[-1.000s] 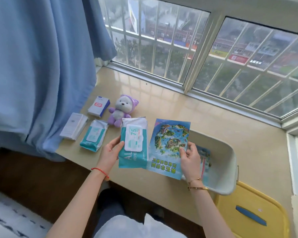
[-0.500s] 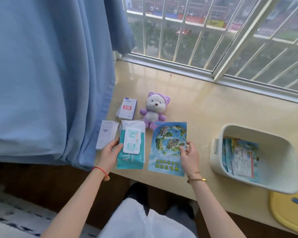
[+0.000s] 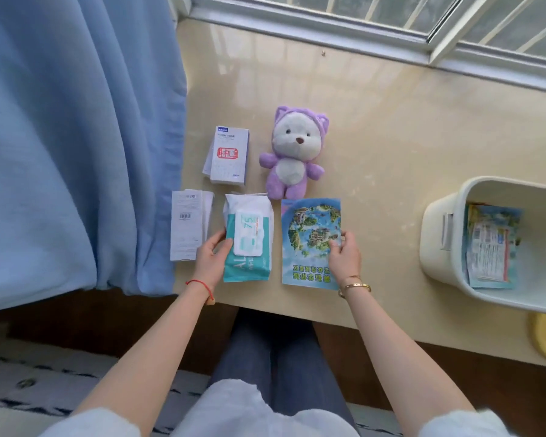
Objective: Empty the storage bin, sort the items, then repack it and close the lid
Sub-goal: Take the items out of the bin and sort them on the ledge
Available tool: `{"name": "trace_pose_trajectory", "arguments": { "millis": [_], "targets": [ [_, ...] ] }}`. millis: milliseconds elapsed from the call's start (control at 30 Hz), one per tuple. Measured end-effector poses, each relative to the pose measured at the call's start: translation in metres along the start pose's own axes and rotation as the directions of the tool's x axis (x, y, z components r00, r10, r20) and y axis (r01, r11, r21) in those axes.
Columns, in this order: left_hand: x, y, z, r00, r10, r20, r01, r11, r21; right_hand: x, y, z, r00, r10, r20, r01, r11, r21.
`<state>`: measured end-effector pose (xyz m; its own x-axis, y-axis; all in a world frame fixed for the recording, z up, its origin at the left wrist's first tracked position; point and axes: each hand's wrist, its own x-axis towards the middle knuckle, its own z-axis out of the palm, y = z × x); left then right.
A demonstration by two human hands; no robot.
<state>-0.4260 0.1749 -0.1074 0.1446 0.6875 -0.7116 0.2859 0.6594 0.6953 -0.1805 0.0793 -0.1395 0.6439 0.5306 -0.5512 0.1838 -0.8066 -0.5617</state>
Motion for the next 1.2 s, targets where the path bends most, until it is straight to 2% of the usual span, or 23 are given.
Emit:
{"name": "trace_pose_trajectory", "arguments": {
  "millis": [200,333,533,700,867,1033,1200],
  "targets": [
    [0.011,-0.012,0.005,0.999,0.013,-0.037,-0.012,0.999,0.036,0.007,0.017,0.017,0.999,0.026,0.018,-0.024,0.993,-0.118],
    [0.011,-0.011,0.005,0.995,0.065,-0.078,-0.053,0.986,0.156,0.006,0.023,0.017,0.999,0.034,0.005,-0.033,0.987,-0.159],
    [0.002,0.005,0.007,0.983,0.143,-0.115,-0.099,0.941,0.322,-0.005,0.020,0.003,0.997,-0.074,-0.025,0.066,0.967,-0.245],
    [-0.017,0.026,-0.002,0.932,0.354,-0.074,-0.259,0.797,0.546,-0.031,0.010,-0.025,0.955,-0.284,-0.088,0.250,0.927,-0.278],
    [-0.055,0.050,-0.011,0.853,0.517,0.075,-0.412,0.577,0.705,-0.069,0.006,-0.064,0.874,-0.462,-0.152,0.397,0.859,-0.323],
    [-0.091,0.069,-0.004,0.780,0.600,0.179,-0.491,0.409,0.769,-0.100,0.020,-0.110,0.807,-0.553,-0.205,0.463,0.810,-0.360],
    [-0.123,0.085,0.039,0.726,0.641,0.250,-0.534,0.296,0.792,-0.109,0.052,-0.170,0.781,-0.566,-0.265,0.460,0.808,-0.369]
  ]
}}
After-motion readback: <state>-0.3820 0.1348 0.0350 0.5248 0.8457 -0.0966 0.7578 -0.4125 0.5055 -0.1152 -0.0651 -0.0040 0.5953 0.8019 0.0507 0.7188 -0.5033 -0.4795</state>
